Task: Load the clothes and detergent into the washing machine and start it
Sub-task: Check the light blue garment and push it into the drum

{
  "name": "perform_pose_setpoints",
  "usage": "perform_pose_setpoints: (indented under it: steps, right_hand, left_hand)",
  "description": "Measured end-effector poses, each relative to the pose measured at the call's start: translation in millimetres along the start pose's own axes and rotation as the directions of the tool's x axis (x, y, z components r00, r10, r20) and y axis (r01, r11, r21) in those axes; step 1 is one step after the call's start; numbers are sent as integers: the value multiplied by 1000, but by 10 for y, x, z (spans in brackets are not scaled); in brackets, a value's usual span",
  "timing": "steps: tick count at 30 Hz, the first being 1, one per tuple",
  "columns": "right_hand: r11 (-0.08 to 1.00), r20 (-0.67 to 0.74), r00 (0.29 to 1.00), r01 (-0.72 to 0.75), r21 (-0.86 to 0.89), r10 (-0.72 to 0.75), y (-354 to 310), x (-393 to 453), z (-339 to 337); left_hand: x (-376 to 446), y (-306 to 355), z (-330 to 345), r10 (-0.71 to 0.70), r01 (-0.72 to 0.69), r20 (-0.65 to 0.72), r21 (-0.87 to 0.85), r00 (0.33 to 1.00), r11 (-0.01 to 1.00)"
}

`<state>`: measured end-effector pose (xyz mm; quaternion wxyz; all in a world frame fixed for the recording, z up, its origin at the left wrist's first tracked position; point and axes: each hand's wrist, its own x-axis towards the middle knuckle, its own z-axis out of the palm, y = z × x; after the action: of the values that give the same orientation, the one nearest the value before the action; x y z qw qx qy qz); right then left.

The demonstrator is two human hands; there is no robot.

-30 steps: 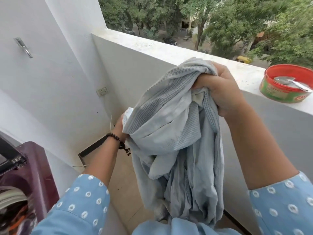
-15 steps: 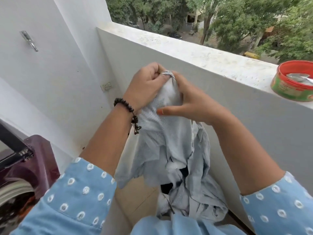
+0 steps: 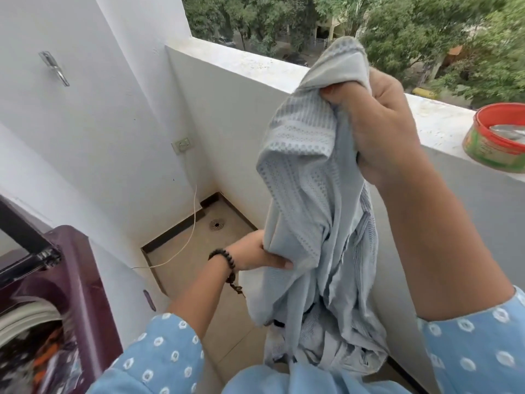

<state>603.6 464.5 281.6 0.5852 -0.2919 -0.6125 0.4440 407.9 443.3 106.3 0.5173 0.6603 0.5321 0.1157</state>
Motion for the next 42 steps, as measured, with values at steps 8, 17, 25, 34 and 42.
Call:
perform_pose_setpoints:
  steps: [8, 17, 25, 34, 42]
  right_hand:
    - [969, -49, 999, -15, -248, 3, 124, -48, -193]
    - [451, 179, 904, -16, -892, 388, 685, -269, -142]
    - [636, 317, 828, -61, -769, 463, 510, -251, -48]
    - [836, 103, 974, -116, -537, 201, 834, -218, 59]
    - [903, 51, 995, -56, -427, 86, 610, -94, 45]
  left_hand:
    - [66, -267, -457, -72, 110, -372, 81, 925, 991]
    - [62, 383, -603, 173, -206, -534, -2, 827, 979]
    - [-68, 1028, -627, 371, -286, -496, 242, 785, 927]
    - [-179, 935, -686, 335, -304, -297, 147, 894, 941]
    - [48, 8, -359, 31, 18, -284, 169, 958, 985]
